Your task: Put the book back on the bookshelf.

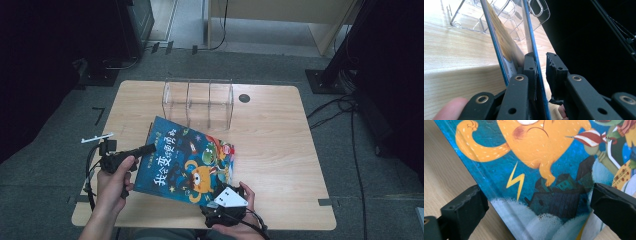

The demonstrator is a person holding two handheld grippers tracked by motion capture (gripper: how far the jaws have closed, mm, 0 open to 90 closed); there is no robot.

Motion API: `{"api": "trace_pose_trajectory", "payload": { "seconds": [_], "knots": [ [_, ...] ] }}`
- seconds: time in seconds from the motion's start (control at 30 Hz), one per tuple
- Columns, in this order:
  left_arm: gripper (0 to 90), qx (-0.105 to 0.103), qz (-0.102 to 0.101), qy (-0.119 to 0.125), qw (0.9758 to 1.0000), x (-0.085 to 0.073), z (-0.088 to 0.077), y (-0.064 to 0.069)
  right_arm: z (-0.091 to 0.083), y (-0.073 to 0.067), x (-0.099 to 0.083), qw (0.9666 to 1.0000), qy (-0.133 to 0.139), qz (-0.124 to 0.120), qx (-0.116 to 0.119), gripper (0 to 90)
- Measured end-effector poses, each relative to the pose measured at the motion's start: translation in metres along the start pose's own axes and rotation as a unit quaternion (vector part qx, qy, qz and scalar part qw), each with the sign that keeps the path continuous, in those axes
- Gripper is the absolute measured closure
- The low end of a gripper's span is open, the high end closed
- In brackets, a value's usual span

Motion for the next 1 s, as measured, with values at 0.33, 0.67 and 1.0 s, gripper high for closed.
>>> {"api": "trace_pose_trajectory", "payload": {
  "seconds": [0.33, 0.67, 1.0],
  "knots": [
    [77.1, 0.002, -0.013, 0.0, 0.9999, -0.005, 0.004, -0.006, 0.004, -0.005, 0.003, 0.9986, 0.016, -0.023, -0.044, 7.3],
    [72.2, 0.002, -0.016, -0.009, 0.9998, -0.01, 0.009, -0.013, 0.001, -0.007, 0.006, 0.9972, 0.045, -0.024, -0.053, 26.6],
    [75.5, -0.001, -0.024, -0.013, 0.9996, -0.013, 0.01, -0.016, -0.001, -0.009, 0.007, 0.9957, 0.06, -0.037, -0.06, 29.1]
  ]
}}
Point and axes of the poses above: each handheld gripper's, and its own axes: z roughly forward along the jaws, x roughly out of its top, y roughly to its right, the point moved 7 cm from there along z, roughly forward along the jaws, and after that the axes turned 7 degrees about y, right-handed, at the moved point
